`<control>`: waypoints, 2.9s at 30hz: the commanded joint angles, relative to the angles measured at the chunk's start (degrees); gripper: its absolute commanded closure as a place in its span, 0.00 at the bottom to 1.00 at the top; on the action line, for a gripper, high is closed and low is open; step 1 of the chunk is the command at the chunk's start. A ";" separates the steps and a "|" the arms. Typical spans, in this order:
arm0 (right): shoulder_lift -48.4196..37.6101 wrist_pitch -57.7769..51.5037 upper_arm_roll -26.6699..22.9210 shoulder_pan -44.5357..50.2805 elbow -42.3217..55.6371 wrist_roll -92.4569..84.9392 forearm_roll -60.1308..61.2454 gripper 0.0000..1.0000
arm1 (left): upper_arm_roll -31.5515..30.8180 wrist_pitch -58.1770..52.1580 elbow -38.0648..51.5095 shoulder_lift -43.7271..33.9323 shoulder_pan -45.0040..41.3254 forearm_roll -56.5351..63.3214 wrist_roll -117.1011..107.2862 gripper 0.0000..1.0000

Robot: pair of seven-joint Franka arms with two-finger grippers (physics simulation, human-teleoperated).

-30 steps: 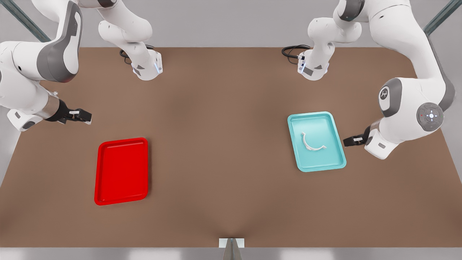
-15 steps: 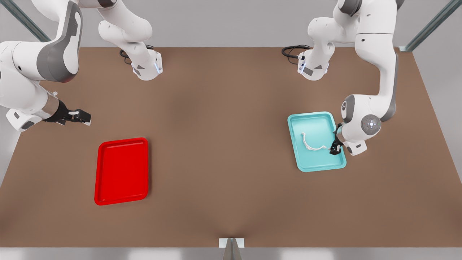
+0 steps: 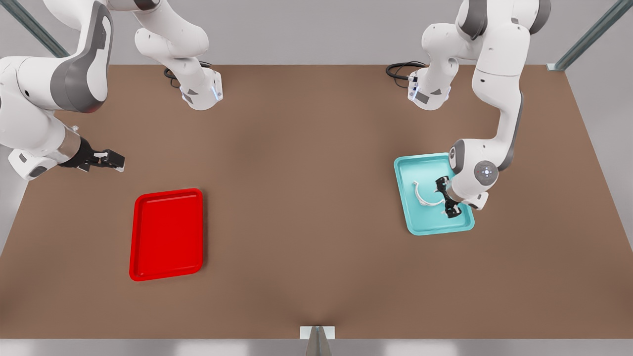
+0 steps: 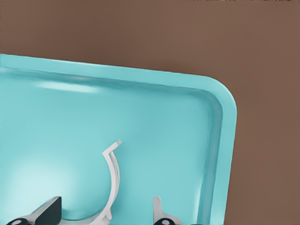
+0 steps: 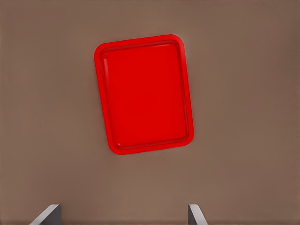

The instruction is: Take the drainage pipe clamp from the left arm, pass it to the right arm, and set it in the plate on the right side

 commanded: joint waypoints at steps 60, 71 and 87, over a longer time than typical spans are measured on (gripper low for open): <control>2.04 3.60 3.58 3.17 0.47 5.44 4.32 0.00 | -0.08 -17.69 52.58 21.22 -29.73 -23.08 -66.02 0.79; 18.22 26.54 7.27 15.91 -0.41 11.68 6.43 0.00 | -1.32 -2.92 61.73 27.82 -34.56 -23.08 -88.26 0.79; 20.77 25.84 13.69 16.00 -4.37 15.29 6.34 0.00 | -2.11 -2.57 62.17 27.81 -34.12 -23.17 -88.17 0.79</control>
